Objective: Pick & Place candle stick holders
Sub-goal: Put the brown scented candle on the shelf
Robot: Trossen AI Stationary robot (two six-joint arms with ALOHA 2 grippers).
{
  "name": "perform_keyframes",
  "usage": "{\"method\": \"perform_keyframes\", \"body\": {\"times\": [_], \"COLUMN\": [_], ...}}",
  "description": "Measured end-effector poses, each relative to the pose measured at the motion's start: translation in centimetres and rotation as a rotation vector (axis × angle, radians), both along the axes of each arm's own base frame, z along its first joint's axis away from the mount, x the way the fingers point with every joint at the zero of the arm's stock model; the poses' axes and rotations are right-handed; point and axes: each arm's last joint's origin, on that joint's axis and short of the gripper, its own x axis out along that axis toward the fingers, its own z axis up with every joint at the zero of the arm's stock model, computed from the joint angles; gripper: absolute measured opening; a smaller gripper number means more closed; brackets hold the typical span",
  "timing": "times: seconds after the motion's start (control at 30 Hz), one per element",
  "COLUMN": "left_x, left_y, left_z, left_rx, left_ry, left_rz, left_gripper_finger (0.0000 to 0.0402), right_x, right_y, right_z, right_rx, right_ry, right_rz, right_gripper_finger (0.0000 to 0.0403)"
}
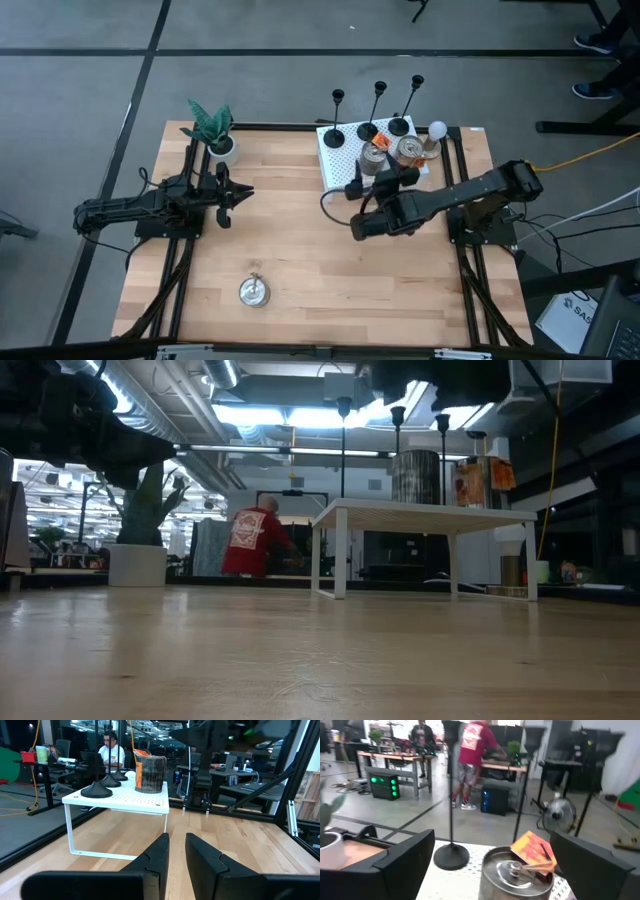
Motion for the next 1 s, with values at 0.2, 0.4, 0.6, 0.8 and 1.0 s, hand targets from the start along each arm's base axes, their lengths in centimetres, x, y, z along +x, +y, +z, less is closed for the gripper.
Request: {"method": "perform_keyframes", "body": {"times": [0.2, 0.4, 0.6, 0.8, 1.0], "left_x": [0.0, 0.0, 0.0, 0.0, 0.0], "left_y": [0.0, 0.0, 0.0, 0.0, 0.0], "left_z": [0.0, 0.0, 0.0, 0.0, 0.0], "left_rx": [0.000, 0.000, 0.000, 0.000, 0.000], "left_ry": [0.000, 0.000, 0.000, 0.000, 0.001], "left_rz": [0.000, 0.000, 0.000, 0.000, 0.000], "left_gripper_finger": [0.0059, 0.0059, 0.0059, 0.0059, 0.0059], "right_x": [0.9, 1.8, 2.3, 3.3, 5.0], "right_y": [2.1, 3.9, 5.2, 6.0, 7.1], "right_z": [0.7, 1.4, 2.0, 1.7, 0.9], "right_rx": [-0.046, -0.019, 0.022, 0.073, 0.106], "right_ry": [0.053, 0.107, 0.123, 0.184, 0.257], "right_rz": [0.051, 0.146, 0.260, 0.425, 0.687], "right_gripper_finger": [0.0400, 0.0400, 0.0400, 0.0400, 0.0400]}}
